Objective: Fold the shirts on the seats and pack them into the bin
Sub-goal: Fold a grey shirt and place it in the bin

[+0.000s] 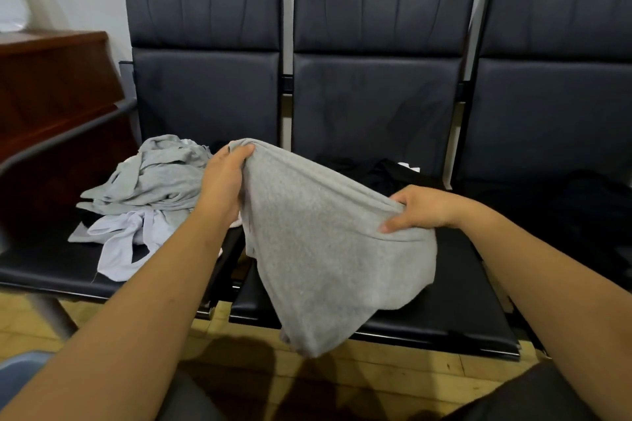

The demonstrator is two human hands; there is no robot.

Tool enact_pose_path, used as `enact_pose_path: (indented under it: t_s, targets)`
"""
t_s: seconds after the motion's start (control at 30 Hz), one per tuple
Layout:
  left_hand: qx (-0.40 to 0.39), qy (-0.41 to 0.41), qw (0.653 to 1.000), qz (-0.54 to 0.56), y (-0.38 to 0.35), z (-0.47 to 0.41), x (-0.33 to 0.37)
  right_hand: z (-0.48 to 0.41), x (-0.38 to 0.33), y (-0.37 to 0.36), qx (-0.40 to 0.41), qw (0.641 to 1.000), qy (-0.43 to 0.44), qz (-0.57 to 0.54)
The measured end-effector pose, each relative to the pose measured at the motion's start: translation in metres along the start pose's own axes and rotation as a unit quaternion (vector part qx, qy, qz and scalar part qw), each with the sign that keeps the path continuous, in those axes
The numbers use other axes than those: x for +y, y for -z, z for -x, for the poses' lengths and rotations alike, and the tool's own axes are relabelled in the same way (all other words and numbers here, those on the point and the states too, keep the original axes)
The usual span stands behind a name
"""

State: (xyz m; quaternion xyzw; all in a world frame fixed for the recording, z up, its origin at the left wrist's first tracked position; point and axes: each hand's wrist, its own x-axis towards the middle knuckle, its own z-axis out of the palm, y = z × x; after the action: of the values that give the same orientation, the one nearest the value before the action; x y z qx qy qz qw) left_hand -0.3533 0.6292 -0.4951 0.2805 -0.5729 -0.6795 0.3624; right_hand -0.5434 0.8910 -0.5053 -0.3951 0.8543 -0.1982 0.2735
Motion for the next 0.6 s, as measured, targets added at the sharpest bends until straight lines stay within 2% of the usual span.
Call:
enact_pose_path:
  t_s: [0.1,0.2,0.33,0.43,0.6]
  targets:
    - [0.002,-0.026,0.998,-0.057,-0.002,-0.002,0.009,-0.001,-0.002,0.015,0.022,0.995,-0.036,0.091]
    - [0.032,-0.054,0.997,-0.049,-0.004,-0.003,0.034,0.01,-0.012,0.047,0.125,0.981,-0.038,0.141]
    - [0.062,-0.097,0.991,-0.068,-0.001,-0.008,0.079,0.03,-0.024,0.088,0.273,0.958,0.023,0.083]
    - [0.058,-0.109,0.986,-0.109,0.001,-0.007,0.103,0.041,-0.027,0.105,0.305,0.948,0.033,0.087]
    - [0.031,-0.117,0.977,-0.173,0.009,-0.002,0.115,0.05,-0.019,0.118,0.379,0.925,0.011,-0.011]
